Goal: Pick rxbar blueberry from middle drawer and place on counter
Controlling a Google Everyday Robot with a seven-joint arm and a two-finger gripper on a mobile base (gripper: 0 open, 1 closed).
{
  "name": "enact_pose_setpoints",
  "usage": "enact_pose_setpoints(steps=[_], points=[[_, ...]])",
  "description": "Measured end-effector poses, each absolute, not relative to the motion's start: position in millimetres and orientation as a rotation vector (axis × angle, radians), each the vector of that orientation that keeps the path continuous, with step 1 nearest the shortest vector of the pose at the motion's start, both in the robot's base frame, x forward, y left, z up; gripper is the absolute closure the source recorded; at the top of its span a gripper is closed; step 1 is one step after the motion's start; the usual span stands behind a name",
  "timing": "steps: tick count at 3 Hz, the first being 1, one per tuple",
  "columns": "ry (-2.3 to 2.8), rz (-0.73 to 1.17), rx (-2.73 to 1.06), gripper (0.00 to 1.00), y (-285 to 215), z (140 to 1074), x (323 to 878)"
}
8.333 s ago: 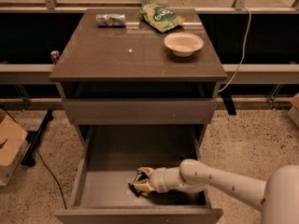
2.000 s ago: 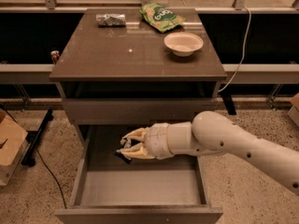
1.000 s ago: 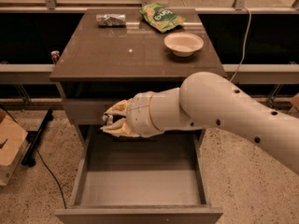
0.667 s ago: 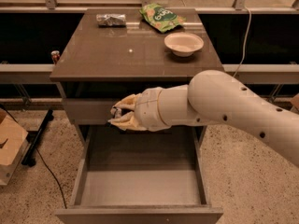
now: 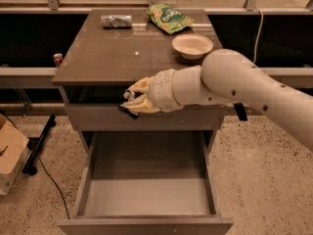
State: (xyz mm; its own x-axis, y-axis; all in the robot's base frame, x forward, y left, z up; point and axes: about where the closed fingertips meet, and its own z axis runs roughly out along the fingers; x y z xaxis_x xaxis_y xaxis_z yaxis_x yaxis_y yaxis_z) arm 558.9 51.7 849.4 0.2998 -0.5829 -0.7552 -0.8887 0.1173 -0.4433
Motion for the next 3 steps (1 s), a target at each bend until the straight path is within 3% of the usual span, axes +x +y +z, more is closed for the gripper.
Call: enact_pose_setpoints(steps=[3], points=[[1.29,0.311,-1.602,1.0,62,902,658]])
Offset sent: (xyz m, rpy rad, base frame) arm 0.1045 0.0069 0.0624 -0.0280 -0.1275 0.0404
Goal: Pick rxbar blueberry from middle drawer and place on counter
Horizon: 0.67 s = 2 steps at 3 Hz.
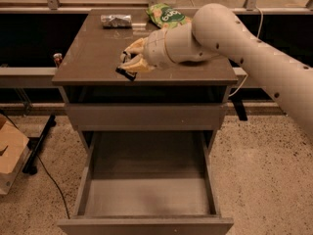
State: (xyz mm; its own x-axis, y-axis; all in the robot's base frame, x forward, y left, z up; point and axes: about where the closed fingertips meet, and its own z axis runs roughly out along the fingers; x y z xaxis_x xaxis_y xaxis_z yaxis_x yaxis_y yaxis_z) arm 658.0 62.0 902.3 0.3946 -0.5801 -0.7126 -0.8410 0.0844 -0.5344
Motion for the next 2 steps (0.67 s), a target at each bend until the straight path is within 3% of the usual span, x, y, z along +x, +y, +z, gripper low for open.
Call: enact_pose_setpoints(steps=[2], points=[[1.286,0.35,-1.583,1.0,84,903,711]])
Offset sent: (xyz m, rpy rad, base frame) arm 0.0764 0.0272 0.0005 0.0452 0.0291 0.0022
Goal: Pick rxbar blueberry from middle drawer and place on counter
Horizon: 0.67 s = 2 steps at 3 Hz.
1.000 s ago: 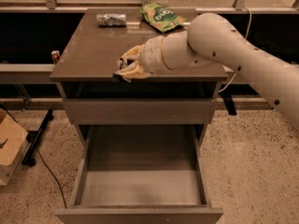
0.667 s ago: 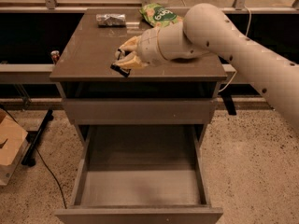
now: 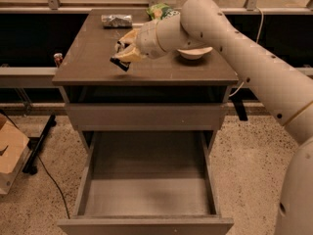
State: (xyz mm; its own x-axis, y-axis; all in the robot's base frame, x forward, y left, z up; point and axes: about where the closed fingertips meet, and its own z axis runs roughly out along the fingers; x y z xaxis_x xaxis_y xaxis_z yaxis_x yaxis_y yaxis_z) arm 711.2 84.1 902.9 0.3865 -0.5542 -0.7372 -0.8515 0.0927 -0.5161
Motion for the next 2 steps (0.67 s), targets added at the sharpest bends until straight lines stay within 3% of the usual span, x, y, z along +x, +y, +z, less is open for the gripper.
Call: enact_pose_setpoints(steps=[2], points=[[1.309,0.395,-1.581,0.58,102,885,735]])
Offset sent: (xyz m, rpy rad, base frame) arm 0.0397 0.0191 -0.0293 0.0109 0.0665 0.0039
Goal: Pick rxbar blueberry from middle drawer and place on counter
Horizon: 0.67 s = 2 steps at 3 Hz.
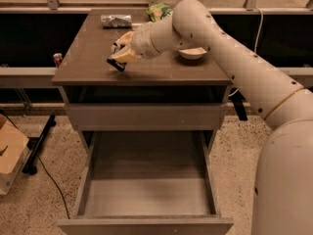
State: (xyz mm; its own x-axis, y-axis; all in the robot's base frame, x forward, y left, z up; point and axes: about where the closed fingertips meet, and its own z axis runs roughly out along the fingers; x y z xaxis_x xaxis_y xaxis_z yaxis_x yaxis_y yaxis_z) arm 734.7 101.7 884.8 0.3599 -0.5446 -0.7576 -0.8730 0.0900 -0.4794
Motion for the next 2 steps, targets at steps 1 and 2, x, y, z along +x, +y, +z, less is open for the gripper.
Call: enact_pose_setpoints(steps=[1,2], points=[[1.341,0.412,-1.571,0.34,105,871,750],[1.36,0.429,-1.559,0.04,110,863,760]])
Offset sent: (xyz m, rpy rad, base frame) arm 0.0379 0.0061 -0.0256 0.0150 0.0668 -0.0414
